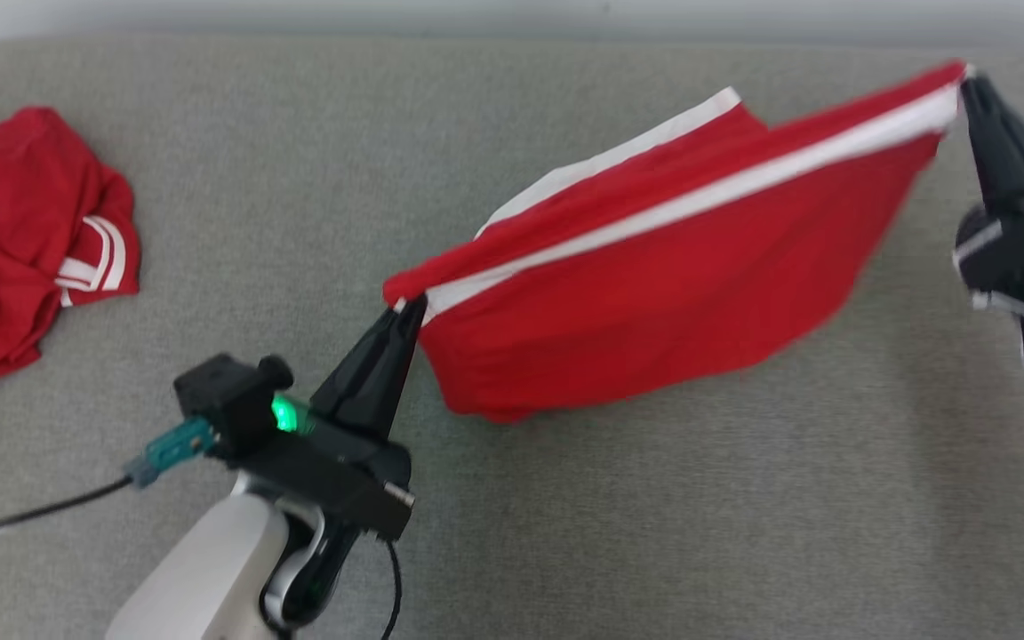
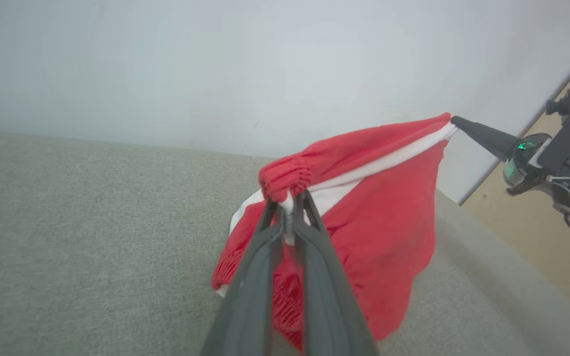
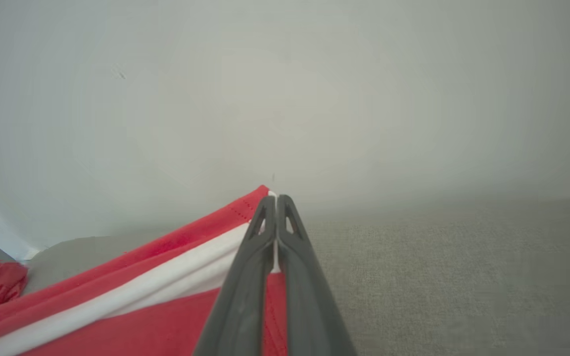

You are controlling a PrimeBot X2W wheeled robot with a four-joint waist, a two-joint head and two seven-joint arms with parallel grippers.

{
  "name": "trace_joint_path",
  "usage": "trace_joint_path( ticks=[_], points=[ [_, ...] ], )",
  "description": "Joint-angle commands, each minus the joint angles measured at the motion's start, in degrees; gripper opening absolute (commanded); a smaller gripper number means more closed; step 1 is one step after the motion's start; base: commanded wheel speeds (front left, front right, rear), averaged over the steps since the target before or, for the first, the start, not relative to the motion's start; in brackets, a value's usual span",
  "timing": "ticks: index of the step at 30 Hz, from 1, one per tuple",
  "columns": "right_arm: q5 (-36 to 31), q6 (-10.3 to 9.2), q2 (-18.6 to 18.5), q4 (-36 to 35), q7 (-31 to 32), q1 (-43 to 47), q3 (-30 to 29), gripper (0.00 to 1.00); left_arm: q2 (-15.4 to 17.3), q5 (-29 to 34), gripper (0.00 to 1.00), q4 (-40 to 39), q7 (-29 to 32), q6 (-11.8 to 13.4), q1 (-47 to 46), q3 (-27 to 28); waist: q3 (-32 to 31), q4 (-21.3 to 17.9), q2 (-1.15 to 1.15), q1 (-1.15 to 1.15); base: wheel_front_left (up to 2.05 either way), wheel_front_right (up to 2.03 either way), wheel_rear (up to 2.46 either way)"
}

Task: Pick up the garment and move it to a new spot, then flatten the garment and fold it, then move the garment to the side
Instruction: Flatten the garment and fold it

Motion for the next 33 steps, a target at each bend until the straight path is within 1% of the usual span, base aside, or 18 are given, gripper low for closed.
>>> trace_joint_path(
  ticks=[1, 8, 12, 17, 25, 26, 27, 28, 29, 33],
  points=[
    [-1.05, -0.15, 0.01, 2.31, 0.57, -3.22, 0.35, 0.0, -0.19, -0.48, 0.0, 1.23, -0.1, 0.17, -1.62, -0.28, 3.59, 2.5, -0.01, -0.01, 0.0, 0.0, 0.0],
    [-6.5, -0.15, 1.88, 13.95, 2.89, -16.79, 6.91, 0.0, -2.45, -2.11, 0.0, 5.88, -0.1, 0.16, -8.26, -2.45, 8.03, 4.75, -0.01, -0.01, 0.0, 0.0, 0.0],
    [-8.49, -0.15, 2.73, 20.74, 2.34, -22.3, 9.35, 0.0, -3.71, -2.33, 0.0, 7.06, -0.1, 0.16, -10.93, -3.47, 10.04, 6.05, -0.01, -0.01, 0.0, 0.0, 0.0],
    [-9.33, -0.15, 4.18, 28.93, 0.62, -27.18, 11.55, 0.0, -4.87, -2.81, 0.0, 8.22, -0.1, 0.16, -13.05, -4.47, 11.69, 7.49, -0.01, -0.01, 0.0, 0.0, 0.0],
    [-8.33, -0.15, 5.09, 33.91, -1.25, -29.8, 15.46, 0.0, -5.6, -2.75, 0.0, 10.17, -0.1, 0.15, -14.09, -5.95, 11.98, 7.79, -0.01, -0.01, 0.0, 0.0, 0.0],
    [-8.3, -0.15, 5.1, 34.15, -1.65, -30.02, 16.06, 0.26, -5.54, -2.48, 0.0, 10.64, -0.1, 0.16, -14.22, -6.21, 11.85, 7.69, -0.01, -0.01, 0.0, 0.0, 0.0],
    [-8.12, -0.15, 5.27, 34.38, -2.04, -30.05, 16.68, 0.59, -5.5, -1.91, 0.28, 11.01, -0.1, 0.16, -14.35, -6.27, 11.58, 7.54, -0.01, -0.01, 0.0, 0.0, 0.0],
    [-7.76, -0.15, 5.42, 34.63, -2.44, -29.99, 17.13, 1.0, -5.66, -1.52, 0.93, 11.18, -0.1, 0.15, -14.23, -6.0, 11.26, 7.41, -0.01, -0.01, 0.0, 0.0, 0.0],
    [-7.36, -0.15, 5.37, 34.87, -2.74, -29.91, 17.58, 1.0, -5.86, -1.36, 1.0, 11.43, -0.1, 0.15, -13.85, -5.61, 10.84, 7.3, -0.01, -0.01, 0.0, 0.0, 0.0],
    [-5.74, -0.15, 4.93, 34.99, -4.82, -27.6, 19.93, 1.0, -6.04, 0.96, 1.0, 11.68, -0.1, 0.15, -11.41, -3.8, 7.98, 6.99, -0.01, -0.01, 0.0, 0.0, 0.0]
  ],
)
